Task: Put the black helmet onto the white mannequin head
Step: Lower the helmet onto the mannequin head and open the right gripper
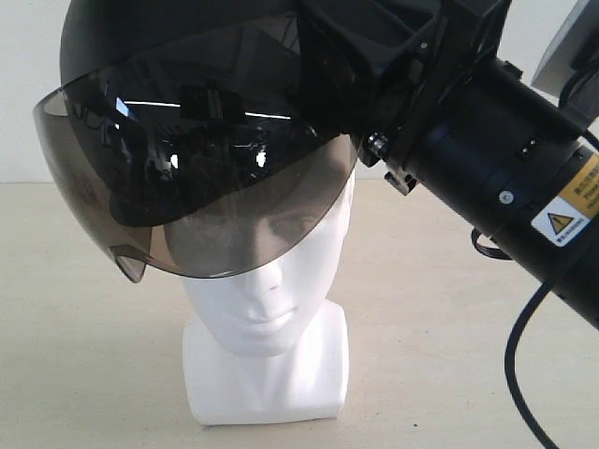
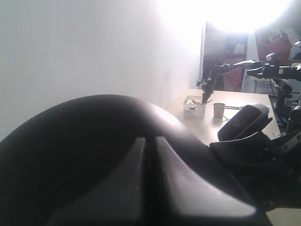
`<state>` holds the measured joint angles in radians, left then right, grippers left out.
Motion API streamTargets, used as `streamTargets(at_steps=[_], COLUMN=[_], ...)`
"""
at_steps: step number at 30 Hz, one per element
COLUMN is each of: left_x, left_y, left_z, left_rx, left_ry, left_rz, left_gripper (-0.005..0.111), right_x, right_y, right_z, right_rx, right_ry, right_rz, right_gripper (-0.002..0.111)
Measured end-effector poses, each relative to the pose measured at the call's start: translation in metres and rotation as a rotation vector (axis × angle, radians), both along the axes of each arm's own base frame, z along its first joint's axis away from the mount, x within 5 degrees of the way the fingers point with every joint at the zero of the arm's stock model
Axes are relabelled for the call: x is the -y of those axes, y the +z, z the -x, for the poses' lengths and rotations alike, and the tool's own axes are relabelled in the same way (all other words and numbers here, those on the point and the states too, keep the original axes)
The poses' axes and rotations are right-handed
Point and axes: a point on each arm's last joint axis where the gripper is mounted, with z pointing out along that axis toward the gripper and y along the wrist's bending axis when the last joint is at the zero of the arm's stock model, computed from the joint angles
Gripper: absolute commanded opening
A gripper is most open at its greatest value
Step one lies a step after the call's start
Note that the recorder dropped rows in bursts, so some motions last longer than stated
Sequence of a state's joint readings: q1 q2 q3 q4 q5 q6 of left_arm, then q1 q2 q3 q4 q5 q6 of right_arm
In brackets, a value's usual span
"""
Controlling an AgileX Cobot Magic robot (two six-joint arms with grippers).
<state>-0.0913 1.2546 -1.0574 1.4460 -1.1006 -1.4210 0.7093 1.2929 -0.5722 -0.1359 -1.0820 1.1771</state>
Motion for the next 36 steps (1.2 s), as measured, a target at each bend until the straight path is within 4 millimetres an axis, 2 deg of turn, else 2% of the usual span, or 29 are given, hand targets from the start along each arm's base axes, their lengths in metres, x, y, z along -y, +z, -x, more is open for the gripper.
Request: streamTargets(at_steps=[3,6,11,12,20,26,36], left_x=[0.005,0.008,0.008,0.009,0.011,0.024,0.034], left_y=[0.0,0.0,-0.001,-0.002,-0.005,-0.013,-0.018], left_z=[0.002,0.003,0.002,0.002,0.001,0.002,0.006], left_rx=[-0.002,-0.002,-0.003,-0.005,-0.027,-0.056,-0.057], left_ry=[-0.012,-0.023,-0.024,-0.025,-0.081,-0.171,-0.221], left_rz=[0.005,0.004,-0.005,-0.007,-0.007,-0.009,-0.055], left_gripper=[0.004,0.004,0.004,0.004,0.004,0.004,0.004], right_x=[0.0,0.0,-0.001,-0.001,0.0,0.001,0.016], right_y=[0.0,-0.001,-0.004,-0.004,-0.004,-0.002,0.01], right_z=[0.0,0.0,-0.001,-0.001,-0.001,0.0,0.014], right_rx=[0.002,0.001,-0.019,-0.023,-0.013,-0.015,-0.101], right_ry=[-0.004,-0.007,-0.011,-0.01,-0.027,-0.045,-0.105], right_rz=[0.006,0.013,0.036,0.039,0.063,0.102,0.24], right_gripper=[0.001,0.011,0.046,0.05,0.05,0.05,0.05])
